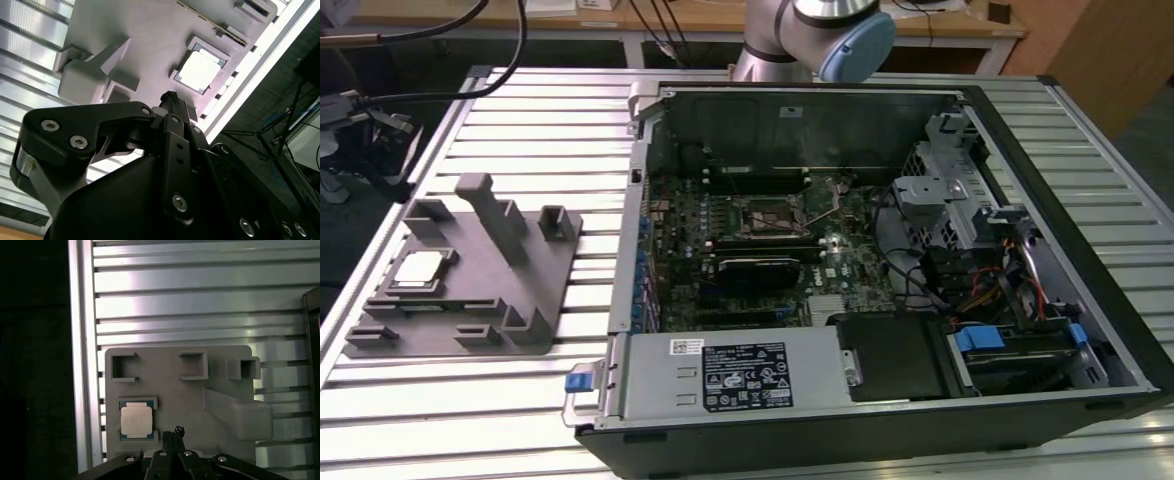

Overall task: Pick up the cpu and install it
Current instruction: 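Pick up the cpu and move it towards the insertion slot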

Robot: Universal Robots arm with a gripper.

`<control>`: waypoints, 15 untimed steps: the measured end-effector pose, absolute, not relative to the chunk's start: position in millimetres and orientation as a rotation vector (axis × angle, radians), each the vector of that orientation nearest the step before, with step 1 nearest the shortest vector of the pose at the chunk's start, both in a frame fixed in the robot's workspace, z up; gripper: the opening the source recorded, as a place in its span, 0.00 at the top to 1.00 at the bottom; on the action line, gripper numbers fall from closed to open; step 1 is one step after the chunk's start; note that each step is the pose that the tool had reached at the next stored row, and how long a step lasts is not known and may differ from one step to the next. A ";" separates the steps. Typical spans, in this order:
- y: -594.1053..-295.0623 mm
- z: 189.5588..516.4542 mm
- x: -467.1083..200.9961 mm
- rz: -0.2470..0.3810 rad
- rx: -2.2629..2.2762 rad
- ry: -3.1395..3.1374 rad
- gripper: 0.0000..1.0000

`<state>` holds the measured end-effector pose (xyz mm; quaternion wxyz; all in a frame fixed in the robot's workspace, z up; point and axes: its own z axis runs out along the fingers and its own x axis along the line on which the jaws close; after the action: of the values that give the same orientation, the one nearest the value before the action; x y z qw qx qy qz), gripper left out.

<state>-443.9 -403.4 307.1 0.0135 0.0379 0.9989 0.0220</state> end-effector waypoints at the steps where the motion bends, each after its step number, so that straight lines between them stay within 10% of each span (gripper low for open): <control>1: -403.5 306.1 -444.0 0.069 0.118 3.112 0.89; 15: -403.8 296.7 -445.0 0.069 0.118 3.112 0.89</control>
<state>-445.0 -403.8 296.7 0.0134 0.0378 0.9990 0.0220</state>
